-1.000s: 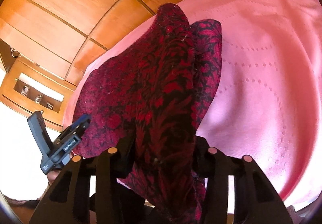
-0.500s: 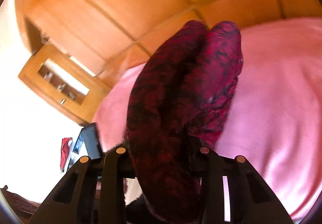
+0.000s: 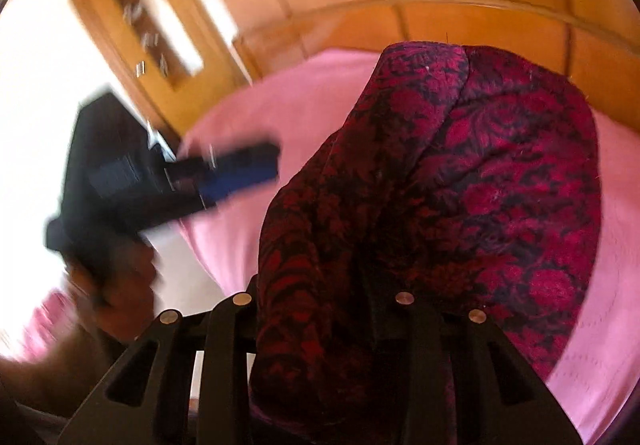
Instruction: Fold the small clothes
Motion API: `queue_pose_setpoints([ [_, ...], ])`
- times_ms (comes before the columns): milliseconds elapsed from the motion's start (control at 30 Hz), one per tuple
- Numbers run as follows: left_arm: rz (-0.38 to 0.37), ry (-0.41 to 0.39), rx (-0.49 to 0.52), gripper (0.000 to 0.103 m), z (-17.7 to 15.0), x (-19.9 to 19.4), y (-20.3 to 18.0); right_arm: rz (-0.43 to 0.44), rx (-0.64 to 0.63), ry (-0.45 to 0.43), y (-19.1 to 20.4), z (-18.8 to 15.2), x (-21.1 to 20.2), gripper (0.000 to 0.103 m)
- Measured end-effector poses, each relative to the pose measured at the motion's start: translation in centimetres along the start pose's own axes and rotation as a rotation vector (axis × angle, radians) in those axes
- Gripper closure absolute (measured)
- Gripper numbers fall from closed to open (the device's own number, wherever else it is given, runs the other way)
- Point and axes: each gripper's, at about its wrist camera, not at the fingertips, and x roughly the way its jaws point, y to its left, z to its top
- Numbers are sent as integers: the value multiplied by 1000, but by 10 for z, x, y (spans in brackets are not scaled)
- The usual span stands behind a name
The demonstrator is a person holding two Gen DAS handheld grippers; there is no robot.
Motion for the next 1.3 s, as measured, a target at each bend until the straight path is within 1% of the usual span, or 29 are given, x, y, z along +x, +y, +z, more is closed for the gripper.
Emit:
queue_pose_setpoints([
  [33,-11,11,15,50,3,3,-3,-29,-35,2,6,-4,4,72],
  [100,-23,55,26,46,6,15,-9,-72,-88,-5,15,-7,7,71],
  [167,-20,107,47,44,7,35,-17,-84,-105,-24,18,-9,3,67],
  [233,-4,136,73,44,5,49,-25,-74,-97,-47,16,-10,-3,53],
  [267,-11,162,83,44,4,56,-30,-75,-98,-57,17,-9,-4,50],
  [300,-13,178,98,49,2,61,-34,-71,-101,-70,17,-9,-7,45],
  [333,21,194,146,65,1,69,-43,-61,-102,-78,15,-10,-12,43],
  [367,68,212,181,71,-1,76,-49,-49,-98,-81,13,-11,-15,42],
  [400,84,221,194,72,-2,80,-51,-23,-87,-82,10,-11,-20,39],
  [433,85,233,201,74,-2,85,-53,6,-76,-80,7,-10,-23,33],
  [500,82,242,206,79,1,87,-56,152,-20,-78,-7,-15,-45,24],
  [533,85,240,214,81,2,87,-58,225,24,-83,-18,-19,-58,23],
  [567,88,238,224,83,5,86,-59,264,55,-95,-21,-20,-69,23],
  [600,92,236,234,83,5,86,-59,294,93,-119,-32,-25,-83,23],
  [633,96,235,240,84,7,87,-58,296,121,-139,-45,-29,-94,23],
  [700,109,236,254,85,8,82,-57,231,154,-150,-64,-35,-101,24],
  [733,119,232,260,86,8,81,-58,190,174,-140,-73,-36,-97,30],
  [767,125,226,266,86,8,79,-59,168,190,-129,-77,-37,-95,33],
  [800,133,219,271,87,11,79,-59,148,201,-117,-83,-40,-90,38],
  [867,153,206,266,88,10,72,-58,112,189,-94,-84,-36,-63,39],
  [933,194,188,264,88,8,66,-56,73,127,-91,-70,-32,-44,37],
  [1000,242,178,232,88,5,61,-42,27,66,-86,-56,-27,-27,37],
  [1033,278,174,213,88,1,60,-31,-3,31,-87,-52,-27,-17,37],
  [1100,389,160,202,83,-14,64,-13,-61,-28,-83,-44,-29,0,37],
  [1133,405,152,201,82,-21,66,-9,-103,-67,-85,-38,-30,11,37],
  [1167,408,126,196,82,-27,65,-9,-125,-84,-88,-35,-31,15,37],
  [1233,424,97,200,82,-31,63,-15,-133,-101,-78,-36,-30,14,37],
  [1267,427,86,209,82,-32,62,-19,-118,-98,-66,-39,-36,9,37],
  [1300,433,79,224,82,-33,62,-23,-80,-82,-46,-44,-32,5,36],
])
